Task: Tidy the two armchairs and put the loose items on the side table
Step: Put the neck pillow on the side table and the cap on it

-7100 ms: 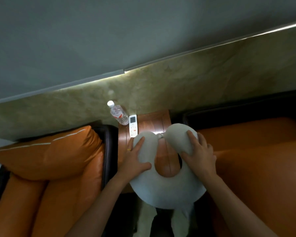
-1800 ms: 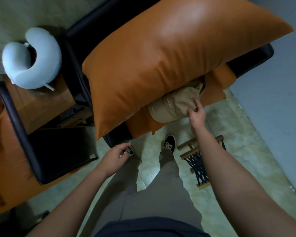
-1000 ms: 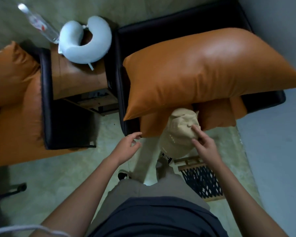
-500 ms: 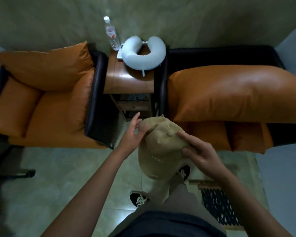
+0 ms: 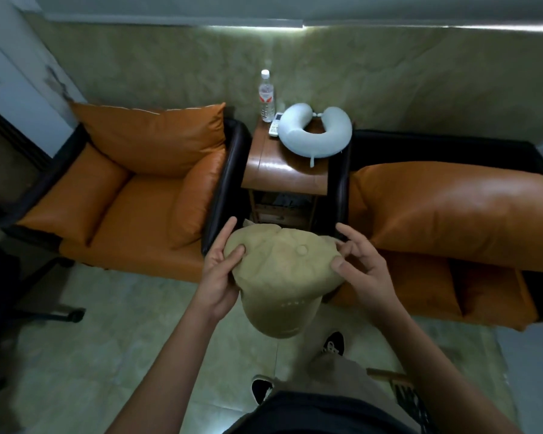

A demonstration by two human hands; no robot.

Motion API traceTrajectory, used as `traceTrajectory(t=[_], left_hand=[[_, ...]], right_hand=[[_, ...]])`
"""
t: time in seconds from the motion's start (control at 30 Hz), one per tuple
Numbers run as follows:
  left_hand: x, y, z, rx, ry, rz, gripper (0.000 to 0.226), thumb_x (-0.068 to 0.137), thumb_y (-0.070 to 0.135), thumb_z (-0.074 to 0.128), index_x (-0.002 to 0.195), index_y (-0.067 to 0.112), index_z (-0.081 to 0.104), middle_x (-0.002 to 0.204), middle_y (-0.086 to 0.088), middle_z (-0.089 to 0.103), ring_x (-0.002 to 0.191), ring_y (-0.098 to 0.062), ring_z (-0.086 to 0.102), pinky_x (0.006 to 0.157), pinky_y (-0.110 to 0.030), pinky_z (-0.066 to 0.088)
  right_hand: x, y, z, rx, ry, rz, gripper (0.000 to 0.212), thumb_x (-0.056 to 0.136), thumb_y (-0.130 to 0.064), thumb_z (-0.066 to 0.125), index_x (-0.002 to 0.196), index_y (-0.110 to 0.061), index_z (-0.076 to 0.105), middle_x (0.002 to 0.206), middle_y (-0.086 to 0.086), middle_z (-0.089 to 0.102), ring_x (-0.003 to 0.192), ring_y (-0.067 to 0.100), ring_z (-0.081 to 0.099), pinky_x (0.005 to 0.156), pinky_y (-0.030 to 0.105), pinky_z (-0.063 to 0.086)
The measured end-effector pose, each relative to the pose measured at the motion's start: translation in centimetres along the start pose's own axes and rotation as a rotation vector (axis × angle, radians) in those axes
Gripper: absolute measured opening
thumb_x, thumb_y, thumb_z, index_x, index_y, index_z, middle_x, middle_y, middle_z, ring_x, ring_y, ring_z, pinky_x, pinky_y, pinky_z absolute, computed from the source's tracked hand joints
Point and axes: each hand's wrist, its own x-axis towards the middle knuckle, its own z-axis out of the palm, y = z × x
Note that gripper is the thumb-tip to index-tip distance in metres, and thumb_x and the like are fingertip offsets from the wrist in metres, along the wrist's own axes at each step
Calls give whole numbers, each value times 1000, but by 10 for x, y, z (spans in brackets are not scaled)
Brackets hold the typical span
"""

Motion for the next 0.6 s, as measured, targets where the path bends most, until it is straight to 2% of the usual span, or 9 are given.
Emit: traceTrajectory(t=[0.03, 0.1, 0.17, 0.2, 0.27, 0.37, 0.47, 0.6], left_hand=[[-2, 5, 0, 10, -12, 13, 62, 91, 5, 54, 150, 22, 42, 139, -11, 60, 127, -28, 59, 97, -36, 54], [-5, 15, -1, 38, -31, 38, 64, 91, 3, 53, 151, 22, 40, 142, -10, 58, 129, -28, 57, 102, -38, 51], [-8, 25, -4, 63, -25, 65, 65, 91, 2, 53, 151, 23, 39, 142, -10, 58, 129, -28, 57, 103, -39, 51], [-9, 29, -6, 69, -17, 80, 66, 91, 2, 53, 151, 24, 38, 141, -10, 59, 128, -28, 58, 101, -38, 52], [-10, 37, -10, 70, -9, 107, 66, 91, 2, 52, 151, 27, 38, 136, -11, 62, 123, -26, 61, 94, -34, 56], [-9, 46, -15, 55, 13, 138, 68, 89, 3, 54, 148, 32, 41, 127, -14, 67, 115, -25, 66, 89, -34, 58], [-10, 50, -23, 29, 56, 163, 66, 88, 4, 56, 145, 36, 46, 126, -15, 66, 116, -27, 64, 95, -39, 56], [-11, 52, -32, -30, 79, 162, 62, 90, 4, 55, 143, 36, 47, 138, -17, 59, 126, -31, 58, 102, -44, 51]], right_hand=[[6, 1, 5, 32, -8, 35, 43, 97, -17, 60, 133, -38, 56, 107, -15, 66, 111, 5, 63, 87, 19, 51], [17, 5, 14, 186, -13, 164, 37, 102, -27, 50, 136, -41, 55, 122, -6, 65, 121, 19, 61, 95, 32, 52], [26, 1, 22, 317, -52, 324, 38, 99, -39, 48, 137, -44, 53, 133, 3, 62, 120, 25, 63, 103, 48, 50], [28, -4, 26, 326, -102, 368, 43, 94, -44, 50, 137, -44, 53, 134, 5, 62, 118, 25, 65, 105, 51, 48], [30, -11, 32, 310, -244, 418, 49, 91, -42, 53, 140, -38, 53, 135, 8, 62, 118, 25, 65, 106, 50, 47], [30, -14, 37, 400, -349, 384, 53, 93, -21, 54, 146, -26, 47, 135, 17, 63, 122, 33, 62, 103, 49, 48], [30, -16, 39, 545, -258, 295, 56, 93, -12, 53, 147, -25, 45, 132, 21, 63, 123, 36, 61, 98, 45, 53], [34, -16, 39, 768, -91, 214, 58, 94, -15, 54, 148, -30, 43, 131, 18, 63, 121, 32, 61, 96, 44, 55]])
